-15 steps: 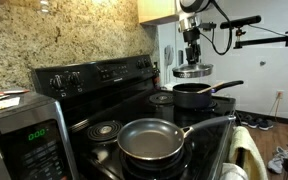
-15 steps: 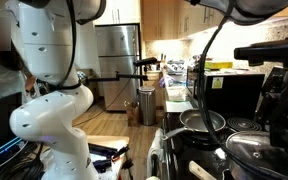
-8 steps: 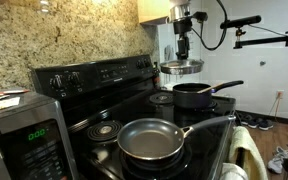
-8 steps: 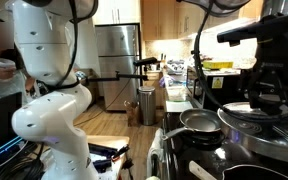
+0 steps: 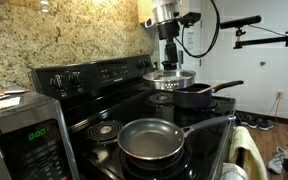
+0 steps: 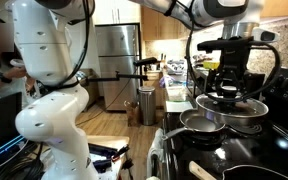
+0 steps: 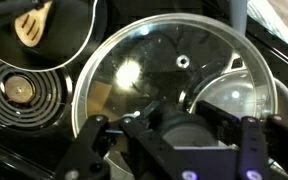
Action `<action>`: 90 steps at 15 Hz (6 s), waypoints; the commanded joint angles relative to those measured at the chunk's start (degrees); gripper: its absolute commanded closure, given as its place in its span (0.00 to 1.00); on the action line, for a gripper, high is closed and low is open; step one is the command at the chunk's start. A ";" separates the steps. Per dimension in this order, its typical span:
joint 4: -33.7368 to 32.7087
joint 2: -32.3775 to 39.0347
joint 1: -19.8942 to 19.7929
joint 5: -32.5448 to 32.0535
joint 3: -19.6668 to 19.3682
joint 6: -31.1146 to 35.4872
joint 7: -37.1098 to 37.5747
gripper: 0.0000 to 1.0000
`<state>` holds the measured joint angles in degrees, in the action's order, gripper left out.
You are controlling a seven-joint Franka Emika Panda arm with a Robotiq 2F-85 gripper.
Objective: Transfer the lid from the pot to the pan
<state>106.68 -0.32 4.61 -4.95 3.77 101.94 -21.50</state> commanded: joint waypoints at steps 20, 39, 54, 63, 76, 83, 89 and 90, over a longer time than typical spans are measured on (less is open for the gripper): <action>7.04 2.12 5.30 4.07 5.63 8.21 -7.71 0.84; 8.09 7.05 6.68 1.26 9.49 15.89 -17.48 0.84; 10.91 7.21 6.56 -0.83 9.20 22.33 -18.72 0.84; 10.83 6.98 6.43 -1.86 8.75 23.50 -18.17 0.14; 6.73 1.81 4.44 -2.88 4.10 13.40 1.34 0.00; 3.76 2.37 2.13 -3.03 1.22 3.12 16.85 0.00; 4.71 2.12 1.76 -1.77 0.90 3.28 17.35 0.00; 4.70 2.14 1.77 -1.77 0.91 3.27 17.50 0.00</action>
<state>111.51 1.78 6.87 -6.71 4.16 105.36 -4.03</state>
